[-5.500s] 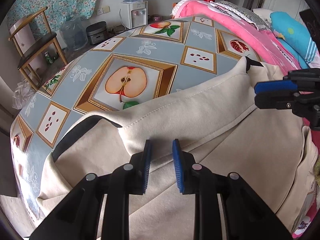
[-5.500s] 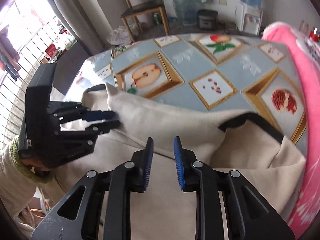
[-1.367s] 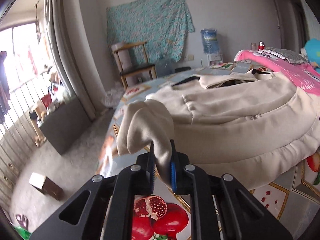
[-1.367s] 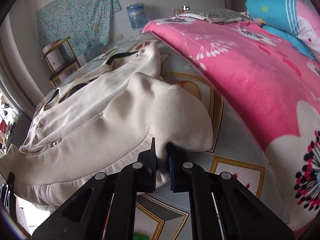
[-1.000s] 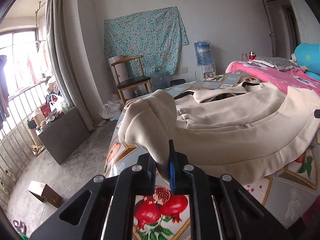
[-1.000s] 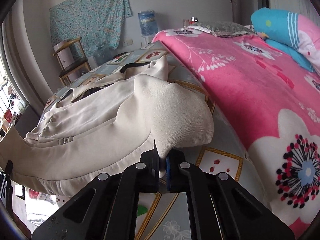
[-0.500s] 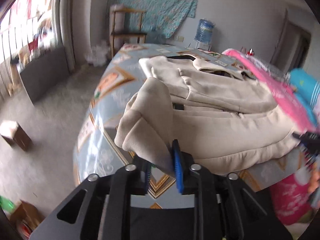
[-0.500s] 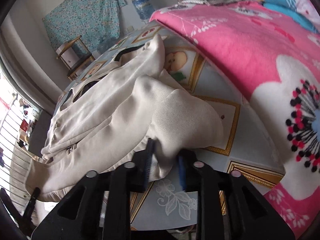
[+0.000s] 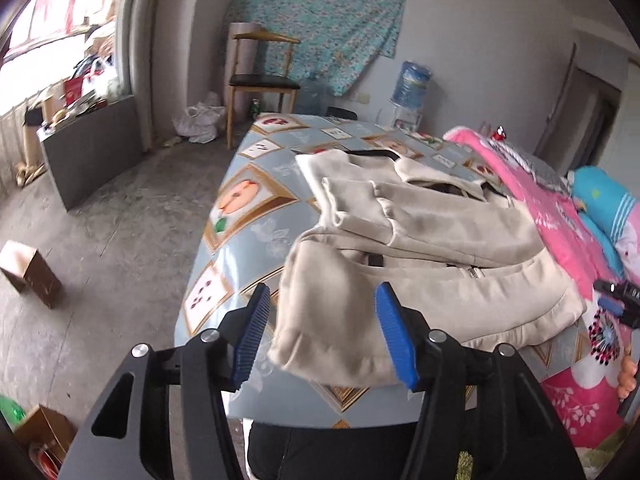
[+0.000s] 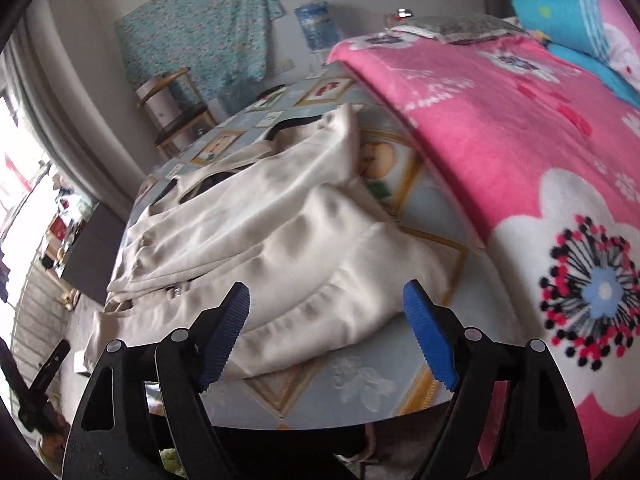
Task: Fold large clothes
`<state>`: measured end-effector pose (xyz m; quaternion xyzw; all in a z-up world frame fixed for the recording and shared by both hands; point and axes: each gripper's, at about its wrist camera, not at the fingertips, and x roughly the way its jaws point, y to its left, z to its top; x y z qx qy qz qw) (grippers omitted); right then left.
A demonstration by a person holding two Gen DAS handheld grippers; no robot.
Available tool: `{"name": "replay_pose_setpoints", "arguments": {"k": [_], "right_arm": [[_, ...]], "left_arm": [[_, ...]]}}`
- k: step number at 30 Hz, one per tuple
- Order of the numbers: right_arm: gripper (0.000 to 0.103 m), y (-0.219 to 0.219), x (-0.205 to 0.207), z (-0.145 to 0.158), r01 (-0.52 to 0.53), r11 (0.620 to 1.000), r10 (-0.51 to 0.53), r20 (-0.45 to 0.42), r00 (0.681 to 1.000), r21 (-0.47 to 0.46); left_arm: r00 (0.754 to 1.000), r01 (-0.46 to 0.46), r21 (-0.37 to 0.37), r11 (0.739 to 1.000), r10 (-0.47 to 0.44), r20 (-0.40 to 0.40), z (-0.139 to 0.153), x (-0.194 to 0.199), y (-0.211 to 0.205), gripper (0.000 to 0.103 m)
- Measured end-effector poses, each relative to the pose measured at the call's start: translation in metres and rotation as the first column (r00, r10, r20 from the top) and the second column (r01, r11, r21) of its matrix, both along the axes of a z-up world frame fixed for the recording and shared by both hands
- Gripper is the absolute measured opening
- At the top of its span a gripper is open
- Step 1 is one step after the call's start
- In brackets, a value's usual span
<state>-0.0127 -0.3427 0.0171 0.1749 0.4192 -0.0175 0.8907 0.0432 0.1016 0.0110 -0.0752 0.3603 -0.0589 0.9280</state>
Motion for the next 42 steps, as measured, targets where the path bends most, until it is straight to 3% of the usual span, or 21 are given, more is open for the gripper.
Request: {"name": "replay_pose_setpoints", "arguments": {"k": [3, 6, 11, 13, 15, 17, 19, 21, 23, 27, 29, 34, 37, 39, 42], "right_arm": [[0.076, 0.048, 0.028, -0.004, -0.184, 0.983, 0.184, -0.013, 0.983, 0.005], [0.076, 0.099, 0.05, -0.014, -0.343, 0.939, 0.341, -0.049, 0.939, -0.04], [0.075, 0.153, 0.073, -0.042, -0.469, 0.877, 0.453, -0.141, 0.88, -0.104], [0.062, 0.162, 0.079, -0.053, -0.479, 0.871, 0.457, -0.181, 0.871, -0.107], [0.05, 0.168, 0.084, -0.061, -0.477, 0.866, 0.441, -0.224, 0.869, -0.147], [0.036, 0.172, 0.082, -0.06, -0.483, 0.856, 0.443, -0.22, 0.869, -0.183], [0.012, 0.175, 0.081, -0.059, -0.469, 0.847, 0.418, -0.232, 0.878, -0.25], [0.004, 0.172, 0.08, -0.056, -0.468, 0.85, 0.422, -0.222, 0.879, -0.239], [0.003, 0.171, 0.08, -0.05, -0.455, 0.858, 0.413, -0.206, 0.887, -0.24], [0.003, 0.165, 0.076, -0.01, -0.383, 0.893, 0.376, -0.075, 0.923, -0.236], [0.003, 0.165, 0.081, -0.005, -0.369, 0.897, 0.369, -0.045, 0.928, -0.244], [0.003, 0.171, 0.103, -0.056, -0.383, 0.889, 0.361, -0.128, 0.924, -0.252], [0.003, 0.175, 0.099, -0.06, -0.381, 0.88, 0.361, -0.121, 0.925, -0.284], [0.003, 0.175, 0.098, -0.06, -0.381, 0.878, 0.362, -0.12, 0.924, -0.288], [0.003, 0.171, 0.1, -0.061, -0.377, 0.888, 0.361, -0.111, 0.926, -0.264]], "left_arm": [[0.999, 0.034, 0.079, 0.996, -0.031, -0.038, -0.009, 0.022, -0.017, 0.054], [0.997, 0.033, 0.188, 0.982, -0.018, -0.08, -0.02, 0.039, -0.03, 0.054], [0.985, 0.06, 0.201, 0.978, -0.026, -0.168, -0.042, 0.058, -0.032, 0.047], [0.985, 0.064, 0.197, 0.978, -0.03, -0.171, -0.044, 0.06, -0.031, 0.041], [0.986, 0.078, 0.194, 0.978, -0.047, -0.16, -0.044, 0.061, -0.031, 0.028], [0.987, 0.103, 0.207, 0.973, -0.074, -0.146, -0.043, 0.06, -0.033, 0.019], [0.987, 0.126, 0.223, 0.967, -0.098, -0.129, -0.042, 0.058, -0.035, 0.012], [0.987, 0.144, 0.221, 0.965, -0.124, -0.102, -0.038, 0.056, -0.036, 0.007], [0.988, 0.152, 0.207, 0.966, -0.14, -0.073, -0.03, 0.053, -0.034, 0.007], [0.989, 0.143, 0.161, 0.977, -0.148, 0.019, -0.005, 0.048, -0.025, 0.006], [0.989, 0.137, 0.153, 0.979, -0.144, 0.037, -0.001, 0.052, -0.023, 0.006], [0.987, 0.139, 0.132, 0.982, -0.126, -0.099, -0.032, 0.08, -0.021, 0.008], [0.986, 0.139, 0.126, 0.982, -0.125, -0.112, -0.035, 0.078, -0.019, 0.019], [0.987, 0.133, 0.123, 0.983, -0.121, -0.102, -0.031, 0.073, -0.015, 0.036], [0.987, 0.133, 0.107, 0.985, -0.121, -0.108, -0.028, 0.068, -0.01, 0.041]]}}
